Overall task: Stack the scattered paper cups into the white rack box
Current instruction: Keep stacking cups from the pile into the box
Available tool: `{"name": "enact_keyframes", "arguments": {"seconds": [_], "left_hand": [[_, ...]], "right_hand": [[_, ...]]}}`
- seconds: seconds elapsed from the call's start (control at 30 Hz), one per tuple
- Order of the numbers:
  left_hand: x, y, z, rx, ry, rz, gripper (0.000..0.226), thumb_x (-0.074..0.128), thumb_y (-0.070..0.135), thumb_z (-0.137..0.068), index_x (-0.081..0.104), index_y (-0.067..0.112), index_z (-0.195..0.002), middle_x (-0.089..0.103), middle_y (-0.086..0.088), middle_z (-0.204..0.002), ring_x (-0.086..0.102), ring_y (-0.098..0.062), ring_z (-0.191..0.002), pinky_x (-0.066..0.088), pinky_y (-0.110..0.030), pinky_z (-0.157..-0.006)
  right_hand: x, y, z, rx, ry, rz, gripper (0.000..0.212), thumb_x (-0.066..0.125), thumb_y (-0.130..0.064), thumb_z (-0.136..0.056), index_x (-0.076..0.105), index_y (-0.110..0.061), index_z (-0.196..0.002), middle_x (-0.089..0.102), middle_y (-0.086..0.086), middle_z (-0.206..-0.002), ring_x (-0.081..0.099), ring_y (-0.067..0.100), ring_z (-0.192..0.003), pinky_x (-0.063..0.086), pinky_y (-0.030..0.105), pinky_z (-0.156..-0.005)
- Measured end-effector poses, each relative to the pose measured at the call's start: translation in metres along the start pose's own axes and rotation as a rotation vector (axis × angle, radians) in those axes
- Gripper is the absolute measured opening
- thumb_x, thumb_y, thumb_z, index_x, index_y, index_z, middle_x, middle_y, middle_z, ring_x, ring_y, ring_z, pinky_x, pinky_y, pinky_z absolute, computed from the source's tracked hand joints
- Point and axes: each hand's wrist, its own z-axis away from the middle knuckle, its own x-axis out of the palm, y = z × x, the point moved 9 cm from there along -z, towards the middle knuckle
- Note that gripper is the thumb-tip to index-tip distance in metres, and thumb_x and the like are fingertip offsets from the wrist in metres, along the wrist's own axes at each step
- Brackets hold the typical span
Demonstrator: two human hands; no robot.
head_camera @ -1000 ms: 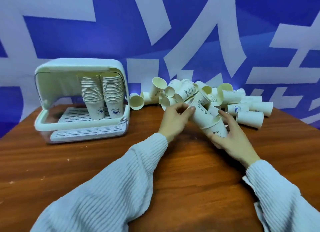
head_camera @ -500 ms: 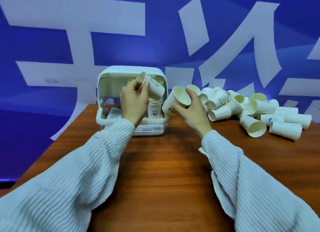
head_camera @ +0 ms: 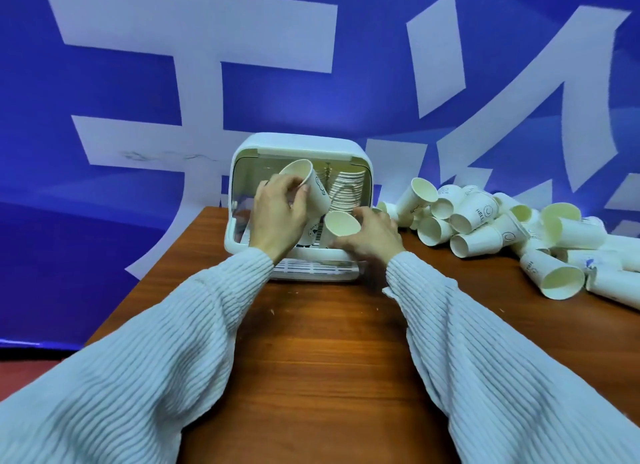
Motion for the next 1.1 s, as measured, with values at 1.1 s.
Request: {"name": "enact_keyframes", "arguments": {"seconds": [1.1], "left_hand": [[0.111, 0.018, 0.041, 0.339, -0.658, -0.523, 0.053, 0.027, 0.046, -0.097, 0.067, 0.025, -0.124, 0.076, -0.005, -0.109, 0.067, -0.024, -0.108, 0.029, -0.044, -0.116]], "right_hand": [[-0.027, 0.067, 0.048, -0.088, 0.111, -0.348, 0.074, 0.061, -0.034, -0.086, 0.036, -0.030, -0.156, 0.056, -0.003, -0.131, 0.058, 0.016, -0.091, 0.051, 0.042, -0.099]]}}
